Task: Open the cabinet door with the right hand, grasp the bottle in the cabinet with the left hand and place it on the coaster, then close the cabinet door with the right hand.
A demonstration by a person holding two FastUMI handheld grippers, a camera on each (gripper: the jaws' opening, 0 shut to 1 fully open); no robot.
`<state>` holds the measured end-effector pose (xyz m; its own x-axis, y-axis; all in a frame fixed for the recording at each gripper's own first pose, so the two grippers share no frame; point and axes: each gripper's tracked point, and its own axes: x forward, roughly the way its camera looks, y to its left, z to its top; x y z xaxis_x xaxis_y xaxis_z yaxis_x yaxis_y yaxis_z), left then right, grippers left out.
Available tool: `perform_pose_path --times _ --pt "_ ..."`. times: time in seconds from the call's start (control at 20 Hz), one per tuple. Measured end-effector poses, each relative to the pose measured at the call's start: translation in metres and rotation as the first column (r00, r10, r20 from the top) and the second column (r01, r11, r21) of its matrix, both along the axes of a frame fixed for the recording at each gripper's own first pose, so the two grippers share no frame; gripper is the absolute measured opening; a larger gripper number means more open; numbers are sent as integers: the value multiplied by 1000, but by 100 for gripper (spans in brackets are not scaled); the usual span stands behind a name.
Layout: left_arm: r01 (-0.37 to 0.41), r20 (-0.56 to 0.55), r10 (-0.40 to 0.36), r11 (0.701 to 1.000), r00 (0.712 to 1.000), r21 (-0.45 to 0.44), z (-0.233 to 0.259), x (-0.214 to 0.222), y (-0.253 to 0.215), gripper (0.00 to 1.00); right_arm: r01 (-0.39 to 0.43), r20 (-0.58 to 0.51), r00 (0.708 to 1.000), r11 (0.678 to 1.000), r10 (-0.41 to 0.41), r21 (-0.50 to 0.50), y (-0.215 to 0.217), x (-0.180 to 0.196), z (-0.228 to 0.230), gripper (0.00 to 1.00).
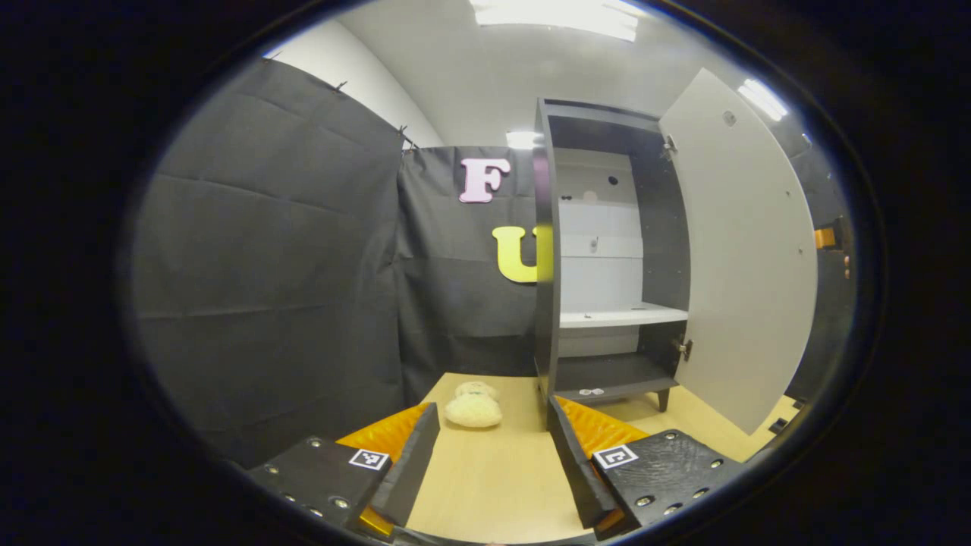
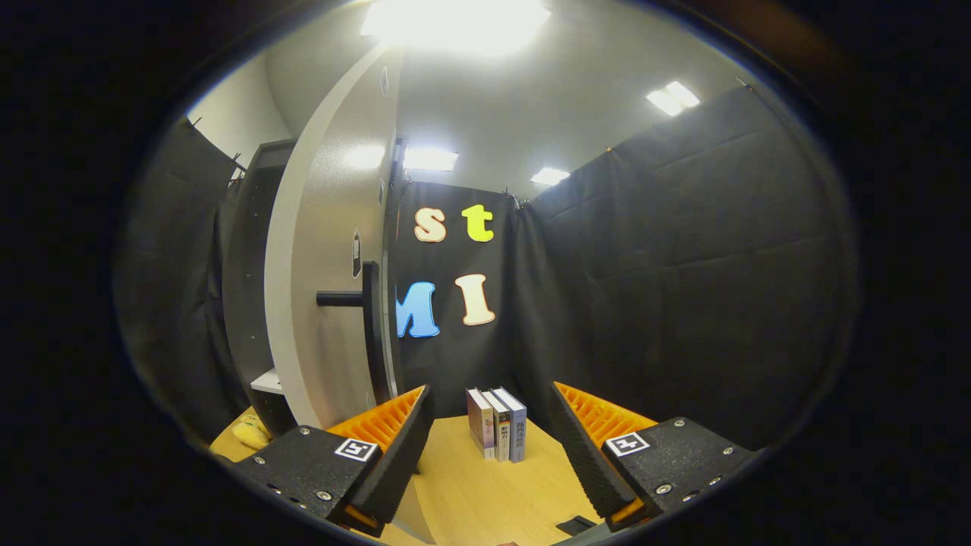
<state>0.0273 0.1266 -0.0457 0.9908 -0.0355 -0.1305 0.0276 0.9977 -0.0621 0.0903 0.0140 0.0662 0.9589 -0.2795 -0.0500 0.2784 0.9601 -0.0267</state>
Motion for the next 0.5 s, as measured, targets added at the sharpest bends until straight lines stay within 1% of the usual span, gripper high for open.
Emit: perform_pose_path --times 0.25,0.5 --pt "20 -9 -20 1000 1000 -2 -8 9 16 82 -5 17 1000 1000 5 -7 28 -2 0 93" --pt "29 -17 -29 1000 999 -7 -14 18 31 82 -37 23 999 999 37 -9 57 -2 -2 93"
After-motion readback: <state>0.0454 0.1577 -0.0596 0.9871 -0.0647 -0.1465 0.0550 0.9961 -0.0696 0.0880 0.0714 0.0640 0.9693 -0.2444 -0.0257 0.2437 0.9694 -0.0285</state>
